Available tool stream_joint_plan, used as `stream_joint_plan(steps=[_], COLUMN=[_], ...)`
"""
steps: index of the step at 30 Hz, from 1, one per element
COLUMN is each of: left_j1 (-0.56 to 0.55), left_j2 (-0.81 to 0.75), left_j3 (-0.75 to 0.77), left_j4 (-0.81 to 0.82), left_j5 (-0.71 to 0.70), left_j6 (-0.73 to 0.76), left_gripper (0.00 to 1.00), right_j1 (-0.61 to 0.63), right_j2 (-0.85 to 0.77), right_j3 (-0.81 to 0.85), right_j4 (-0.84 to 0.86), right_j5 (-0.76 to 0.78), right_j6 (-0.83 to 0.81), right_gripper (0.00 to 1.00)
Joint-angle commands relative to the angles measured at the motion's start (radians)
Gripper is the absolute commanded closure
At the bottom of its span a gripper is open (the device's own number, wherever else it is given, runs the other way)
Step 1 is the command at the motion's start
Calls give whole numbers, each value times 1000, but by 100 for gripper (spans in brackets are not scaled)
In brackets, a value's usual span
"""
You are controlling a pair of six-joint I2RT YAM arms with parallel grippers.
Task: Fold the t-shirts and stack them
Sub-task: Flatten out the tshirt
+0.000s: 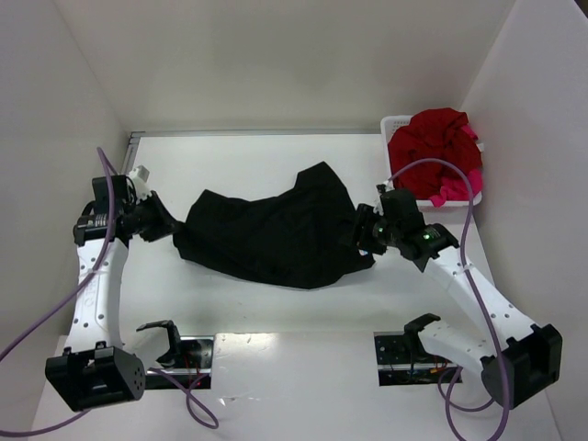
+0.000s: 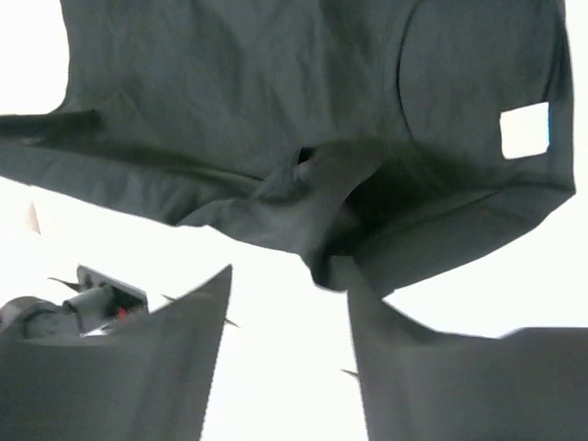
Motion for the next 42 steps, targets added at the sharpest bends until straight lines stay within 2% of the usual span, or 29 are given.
stream_joint_plan(steps=[1,2,3,5,7,9,15,16,20,25,26,30,34,37,42], left_j1=[-3,-3,-3,-3,-3,-3,-3,-3,-3,-3,-3,-3,-3,-3,6], left_j2=[-31,-43,-43,-57,-57,-57,-5,18,188,359,405,486,595,696,831], left_j3=[40,53,53,95,132,184,197,197,208,327,339,370,445,467,522], left_j4=[-63,-73,-74,-86,-98,-98,29,76,163,173,184,299,299,299,333], left_j5=[25,16,16,7,-19,-19,-19,-19,7,-42,-31,128,217,280,363], left_j6=[-4,-4,-4,-4,-4,-4,-22,-33,-33,39,54,65,110,163,191], left_gripper=[79,69,61,47,40,28,16,10,7,6,6,6,6,7,9], right_j1=[8,8,8,8,8,8,8,8,8,8,-26,-95,-147,-193,-202], right_j2=[9,9,-7,-32,-32,6,178,207,374,593,621,735,844,937,1014], right_j3=[59,78,89,127,170,221,270,270,359,486,528,594,677,747,777], right_j4=[-85,-95,-105,-88,-68,-22,115,150,187,204,204,272,276,276,293], right_j5=[-39,-22,18,29,29,29,125,144,207,345,355,306,256,120,-66], right_j6=[-18,-18,-18,-18,-18,-18,-50,-50,-92,-188,-213,-280,-353,-402,-455], right_gripper=[35,27,13,2,0,0,0,0,0,0,0,0,0,1,2])
